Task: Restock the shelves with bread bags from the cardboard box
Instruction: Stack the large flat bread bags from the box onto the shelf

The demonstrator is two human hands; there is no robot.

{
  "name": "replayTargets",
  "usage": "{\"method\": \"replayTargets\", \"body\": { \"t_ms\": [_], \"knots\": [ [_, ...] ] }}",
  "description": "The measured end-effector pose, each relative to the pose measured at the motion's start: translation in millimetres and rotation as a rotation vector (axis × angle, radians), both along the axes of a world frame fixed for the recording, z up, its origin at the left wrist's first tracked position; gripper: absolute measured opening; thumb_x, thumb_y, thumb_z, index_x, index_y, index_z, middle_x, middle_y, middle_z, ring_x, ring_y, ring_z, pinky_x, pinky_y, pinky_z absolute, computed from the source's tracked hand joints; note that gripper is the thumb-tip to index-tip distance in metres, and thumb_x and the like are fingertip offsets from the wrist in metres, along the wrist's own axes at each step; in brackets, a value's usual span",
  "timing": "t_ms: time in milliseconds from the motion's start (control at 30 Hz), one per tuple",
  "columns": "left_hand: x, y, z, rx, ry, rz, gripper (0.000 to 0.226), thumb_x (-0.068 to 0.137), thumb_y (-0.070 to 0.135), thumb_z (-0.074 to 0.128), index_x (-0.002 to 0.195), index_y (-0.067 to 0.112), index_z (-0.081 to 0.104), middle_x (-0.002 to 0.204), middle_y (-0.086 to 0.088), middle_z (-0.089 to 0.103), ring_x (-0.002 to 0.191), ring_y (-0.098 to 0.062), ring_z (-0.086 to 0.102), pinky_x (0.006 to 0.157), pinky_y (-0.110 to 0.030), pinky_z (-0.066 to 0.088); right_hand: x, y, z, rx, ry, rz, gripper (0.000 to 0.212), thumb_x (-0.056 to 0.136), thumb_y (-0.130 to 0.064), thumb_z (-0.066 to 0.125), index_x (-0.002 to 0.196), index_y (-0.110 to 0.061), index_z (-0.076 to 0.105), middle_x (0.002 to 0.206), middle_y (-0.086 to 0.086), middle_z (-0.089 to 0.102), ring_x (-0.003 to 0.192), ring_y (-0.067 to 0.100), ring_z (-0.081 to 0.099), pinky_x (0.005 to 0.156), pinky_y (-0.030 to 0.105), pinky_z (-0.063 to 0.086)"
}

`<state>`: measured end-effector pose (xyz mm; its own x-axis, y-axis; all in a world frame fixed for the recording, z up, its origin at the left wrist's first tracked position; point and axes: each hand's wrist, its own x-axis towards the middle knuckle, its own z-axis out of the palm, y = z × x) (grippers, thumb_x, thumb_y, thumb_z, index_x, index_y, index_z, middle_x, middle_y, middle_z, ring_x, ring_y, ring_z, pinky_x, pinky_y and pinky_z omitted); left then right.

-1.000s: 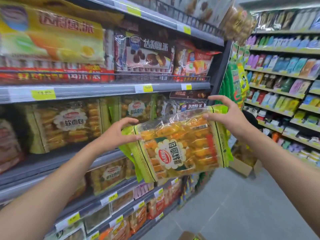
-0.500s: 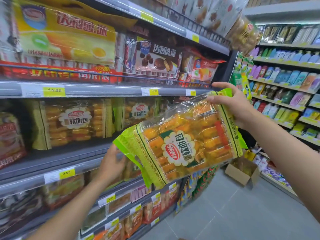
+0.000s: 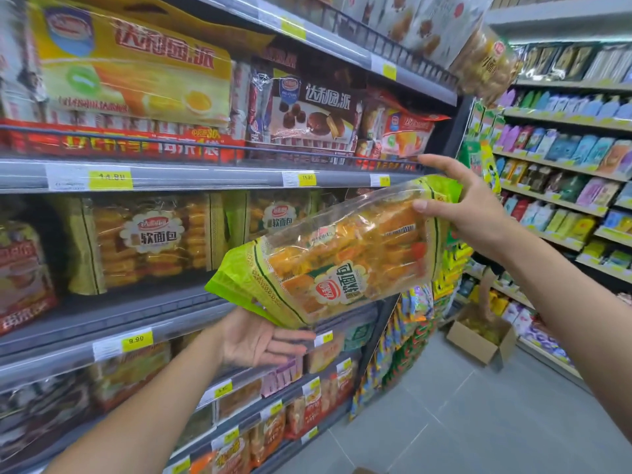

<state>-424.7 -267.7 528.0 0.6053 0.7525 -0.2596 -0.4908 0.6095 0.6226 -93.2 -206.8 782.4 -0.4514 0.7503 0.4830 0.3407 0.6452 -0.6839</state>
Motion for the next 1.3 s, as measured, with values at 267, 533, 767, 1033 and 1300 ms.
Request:
{"method": "replayTargets", "body": {
  "t_ms": [267, 533, 767, 1033, 1300],
  "knots": [
    [-19, -1, 21, 0.008, -0.143, 0.373, 0.100, 0.083, 0.078, 0.046, 0.151, 0.006, 0.042, 0.151, -0.028, 0.048, 0.137, -0.052, 0.046, 0.099, -0.070, 0.047, 14, -3, -52, 0.116, -0.178, -0.032, 0.088, 0.077, -0.030, 0.084, 0.150, -0.044, 0.037, 0.140, -0.019, 0.058, 0.135, 0.002, 0.049, 0.117, 0.045, 0.038],
    [-37, 9, 31, 0.132, 0.273, 0.749, 0.040, 0.092, 0.043, 0.065, 0.108, 0.009, 0.079, 0.110, -0.016, 0.076, 0.082, -0.031, 0.076, 0.076, -0.042, 0.062, 21, 0, -132, 0.471, -0.470, -0.098, 0.096, 0.076, -0.012, 0.087, 0.152, -0.037, 0.033, 0.142, -0.017, 0.053, 0.134, 0.003, 0.047, 0.111, 0.043, 0.046],
    [-41, 1, 30, 0.273, 0.329, 0.796, 0.067, 0.074, 0.022, 0.076, 0.136, 0.024, 0.052, 0.116, -0.016, 0.069, 0.097, -0.035, 0.068, 0.097, -0.056, 0.051, 20, 8, -183, 0.578, -0.465, -0.094, 0.093, 0.075, -0.005, 0.087, 0.153, -0.021, 0.039, 0.151, -0.003, 0.043, 0.140, 0.016, 0.041, 0.113, 0.041, 0.041],
    [-44, -1, 31, 0.344, 0.259, 0.932, 0.084, 0.058, 0.032, 0.085, 0.137, 0.029, 0.054, 0.132, -0.014, 0.066, 0.115, -0.038, 0.064, 0.106, -0.061, 0.045, -7, -2, -191, -0.180, -0.016, -0.497, 0.115, 0.076, -0.037, 0.088, 0.161, -0.023, 0.012, 0.147, -0.008, 0.039, 0.126, 0.012, 0.047, 0.098, 0.034, 0.045],
    [-18, 8, 43, 0.354, 0.140, 1.052, 0.069, 0.077, 0.023, 0.073, 0.143, 0.021, 0.052, 0.133, -0.016, 0.065, 0.113, -0.037, 0.066, 0.095, -0.057, 0.055, -66, -20, -205, -1.147, 0.899, 0.185, 0.099, 0.074, -0.064, 0.079, 0.156, -0.036, 0.032, 0.159, 0.014, 0.039, 0.138, 0.046, 0.045, 0.107, 0.069, 0.039]
  ]
}}
